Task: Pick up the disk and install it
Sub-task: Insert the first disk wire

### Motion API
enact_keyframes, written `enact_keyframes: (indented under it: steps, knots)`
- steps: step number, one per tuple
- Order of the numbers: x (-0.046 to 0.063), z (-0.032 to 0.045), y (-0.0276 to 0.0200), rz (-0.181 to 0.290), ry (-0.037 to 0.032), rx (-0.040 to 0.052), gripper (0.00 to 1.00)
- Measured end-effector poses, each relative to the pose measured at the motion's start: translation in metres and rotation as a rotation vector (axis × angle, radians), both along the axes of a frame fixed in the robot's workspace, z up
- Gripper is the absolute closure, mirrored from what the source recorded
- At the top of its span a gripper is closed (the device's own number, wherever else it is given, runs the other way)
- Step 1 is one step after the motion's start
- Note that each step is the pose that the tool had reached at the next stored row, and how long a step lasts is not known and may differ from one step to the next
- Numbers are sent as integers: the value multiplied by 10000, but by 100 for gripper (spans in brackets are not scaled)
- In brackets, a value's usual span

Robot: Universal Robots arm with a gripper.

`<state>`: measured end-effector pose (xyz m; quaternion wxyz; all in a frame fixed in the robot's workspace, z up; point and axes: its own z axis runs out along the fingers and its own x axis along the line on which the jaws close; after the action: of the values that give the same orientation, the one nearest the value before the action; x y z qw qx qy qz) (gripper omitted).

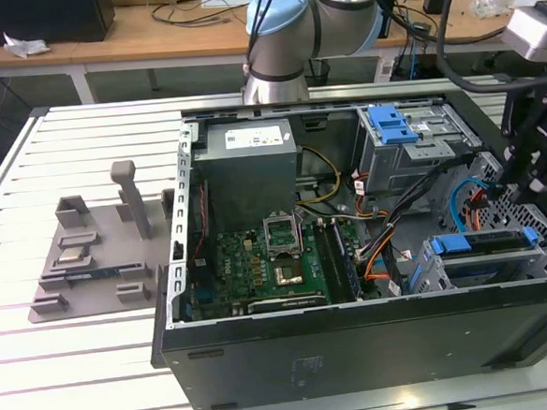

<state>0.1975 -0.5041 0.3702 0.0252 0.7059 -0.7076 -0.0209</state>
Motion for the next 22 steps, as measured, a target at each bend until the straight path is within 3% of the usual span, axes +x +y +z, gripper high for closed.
enact_keyframes:
  steps: [3,6,7,11,15,19,22]
  knots:
    - [7,-26,121,0,0,-2,64]
    - [16,-72,181,0,3,-61,64]
    - [21,-136,205,-2,3,-228,64]
    - [22,-161,171,1,4,-353,64]
    - [22,-161,165,0,4,-366,64]
    - [21,-161,160,0,4,-366,83]
    - [21,-161,152,0,4,-366,83]
